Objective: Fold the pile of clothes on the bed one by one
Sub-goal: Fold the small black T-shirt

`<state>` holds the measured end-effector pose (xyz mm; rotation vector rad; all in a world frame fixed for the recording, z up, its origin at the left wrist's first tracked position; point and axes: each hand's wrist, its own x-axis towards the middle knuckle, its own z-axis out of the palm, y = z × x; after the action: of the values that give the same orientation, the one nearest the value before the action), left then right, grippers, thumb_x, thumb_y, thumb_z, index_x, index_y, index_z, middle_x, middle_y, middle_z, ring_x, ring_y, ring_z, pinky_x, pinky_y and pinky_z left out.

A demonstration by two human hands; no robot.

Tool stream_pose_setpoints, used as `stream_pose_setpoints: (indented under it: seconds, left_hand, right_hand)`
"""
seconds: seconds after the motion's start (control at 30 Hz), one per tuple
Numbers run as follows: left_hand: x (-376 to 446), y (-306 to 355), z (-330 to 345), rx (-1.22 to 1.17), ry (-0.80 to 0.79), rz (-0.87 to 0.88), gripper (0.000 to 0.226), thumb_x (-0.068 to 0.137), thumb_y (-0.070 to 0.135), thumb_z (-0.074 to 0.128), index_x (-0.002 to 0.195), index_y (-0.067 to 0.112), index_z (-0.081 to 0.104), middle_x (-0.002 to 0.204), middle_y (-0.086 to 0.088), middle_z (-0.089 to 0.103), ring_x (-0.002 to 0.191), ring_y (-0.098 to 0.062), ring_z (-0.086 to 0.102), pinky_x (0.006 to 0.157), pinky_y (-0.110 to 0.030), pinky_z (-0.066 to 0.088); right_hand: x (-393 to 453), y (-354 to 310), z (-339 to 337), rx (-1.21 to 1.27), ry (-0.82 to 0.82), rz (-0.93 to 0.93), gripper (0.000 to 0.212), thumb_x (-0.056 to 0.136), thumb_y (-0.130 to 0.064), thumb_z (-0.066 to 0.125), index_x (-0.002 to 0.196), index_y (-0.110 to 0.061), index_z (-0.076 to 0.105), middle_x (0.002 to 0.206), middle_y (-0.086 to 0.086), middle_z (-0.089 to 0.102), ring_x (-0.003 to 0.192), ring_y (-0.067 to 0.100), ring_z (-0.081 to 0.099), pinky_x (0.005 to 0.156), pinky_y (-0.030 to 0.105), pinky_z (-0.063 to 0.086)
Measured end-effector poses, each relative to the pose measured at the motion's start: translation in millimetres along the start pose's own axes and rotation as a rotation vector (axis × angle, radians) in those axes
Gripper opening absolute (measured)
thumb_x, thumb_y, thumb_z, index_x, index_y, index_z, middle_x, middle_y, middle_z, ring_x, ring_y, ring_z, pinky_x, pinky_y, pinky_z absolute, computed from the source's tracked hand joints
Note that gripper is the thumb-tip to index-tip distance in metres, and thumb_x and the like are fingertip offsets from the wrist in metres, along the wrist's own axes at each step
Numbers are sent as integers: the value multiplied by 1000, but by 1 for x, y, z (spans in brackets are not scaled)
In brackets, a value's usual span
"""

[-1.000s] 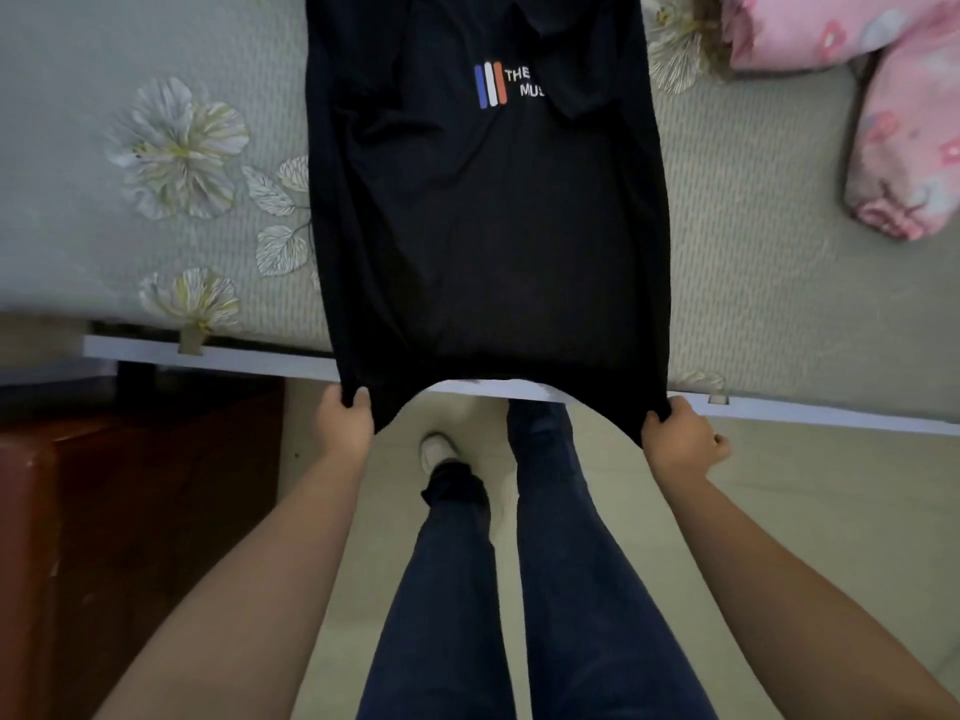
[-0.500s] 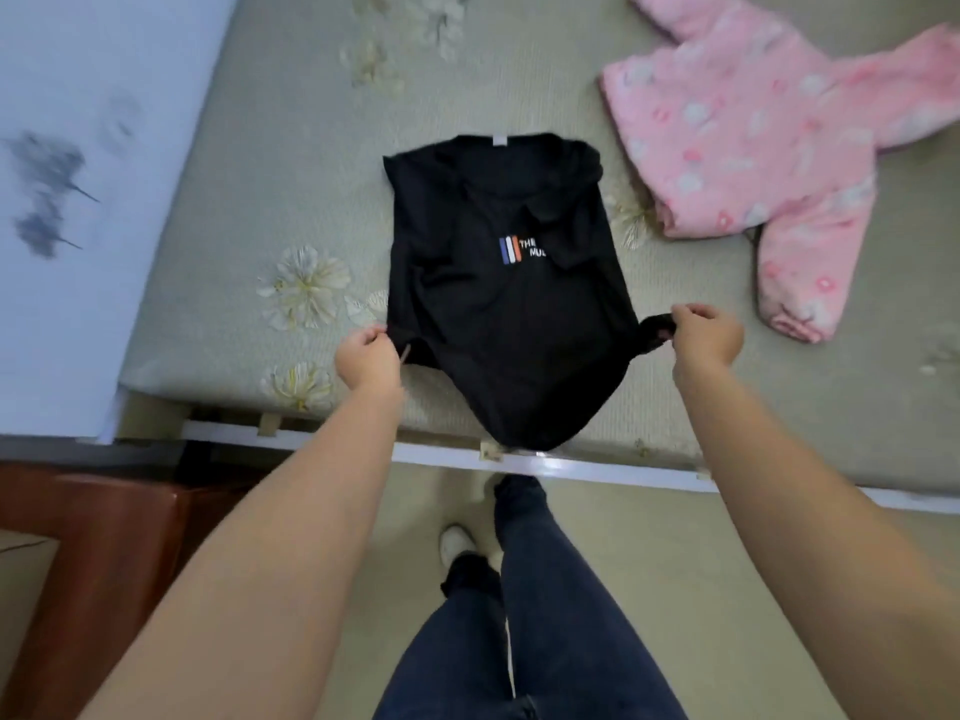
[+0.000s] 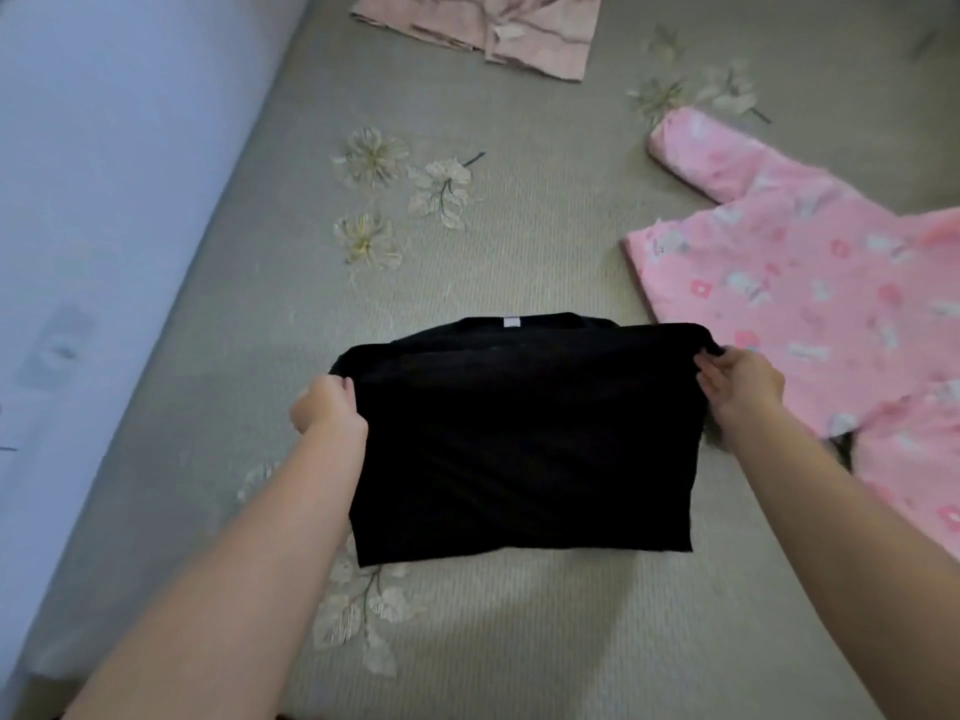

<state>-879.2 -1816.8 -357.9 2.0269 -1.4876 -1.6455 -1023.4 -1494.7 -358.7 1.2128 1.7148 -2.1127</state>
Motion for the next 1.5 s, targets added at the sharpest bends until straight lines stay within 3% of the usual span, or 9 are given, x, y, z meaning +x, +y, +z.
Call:
stream_pose_setpoints:
  seconds: [0.1, 0.17, 0.27, 0.47, 0.6, 0.97, 1.13, 1.37, 1.5]
  left_hand:
    - [38, 24, 37, -221, -120, 15, 14, 97, 10, 38, 93, 7, 52, 133, -21, 47, 125, -32, 43, 114, -33, 18]
    - [66, 28, 59, -282, -205, 19, 47, 94, 1, 41, 139, 11, 29, 146, -16, 31, 131, -32, 35, 100, -41, 41]
    - [84, -6, 83, 306, -248, 360, 80, 92, 14, 51, 146, 28, -6, 155, -7, 8, 138, -28, 23, 108, -40, 29]
    - [42, -109, 86, 965, -348, 1178, 61, 79, 10, 67, 132, -6, 40, 139, -34, 32, 129, -48, 32, 102, -58, 26]
    - [29, -158, 57, 1140, -379, 1214, 56, 97, 39, 29, 126, -8, 38, 127, -43, 40, 121, -53, 32, 90, -68, 22]
    - [9, -173, 33, 1717, -486, 745, 77, 85, 67, 9, 146, 21, -2, 151, -23, -14, 141, -33, -14, 108, -61, 1]
    - [-37, -129, 110, 1560, -680, 1385, 58, 85, 13, 60, 137, 0, 37, 144, -30, 28, 134, -43, 27, 104, -56, 28]
    - [-81, -105, 291, 1946, -807, 2062, 80, 83, 4, 48, 147, 18, 2, 155, -7, -5, 143, -25, -5, 113, -46, 9]
    - [-85, -92, 321, 2252, -758, 2142, 88, 76, 8, 58, 146, 13, 5, 148, -13, 20, 138, -28, 13, 113, -48, 2]
  right_hand:
    - [40, -2, 43, -54, -107, -31, 22, 89, 4, 36, 100, -10, 50, 99, 9, 61, 94, 16, 63, 71, 17, 48]
    - [65, 10, 62, -318, -188, -119, 42, 92, 1, 38, 131, -14, 40, 119, 14, 53, 115, 26, 53, 88, 27, 43]
    - [75, 41, 66, -1103, -137, -446, 47, 91, -10, 46, 137, -11, 39, 122, 14, 56, 116, 29, 51, 97, 31, 36]
    - [37, 115, -13, -1473, 131, -463, 48, 83, -32, 62, 119, -2, 50, 113, 21, 58, 107, 40, 52, 91, 47, 39]
    - [20, 142, -77, -1325, 124, -351, 31, 91, -16, 53, 63, -5, 47, 54, 12, 46, 63, 39, 57, 63, 38, 35]
    - [41, 139, -98, -1334, 184, -378, 39, 88, -35, 53, 102, 0, 60, 99, 22, 61, 94, 38, 53, 79, 42, 37]
    - [17, 159, -91, -1288, 179, -294, 47, 85, -37, 58, 115, -1, 52, 105, 21, 57, 96, 35, 51, 82, 42, 31]
    - [23, 160, -92, -1168, 173, -264, 33, 85, -29, 60, 107, -6, 52, 99, 11, 62, 89, 28, 56, 72, 30, 16]
    - [31, 150, -99, -1203, -26, -222, 22, 88, -25, 58, 101, -8, 59, 103, 10, 64, 97, 28, 57, 84, 36, 35]
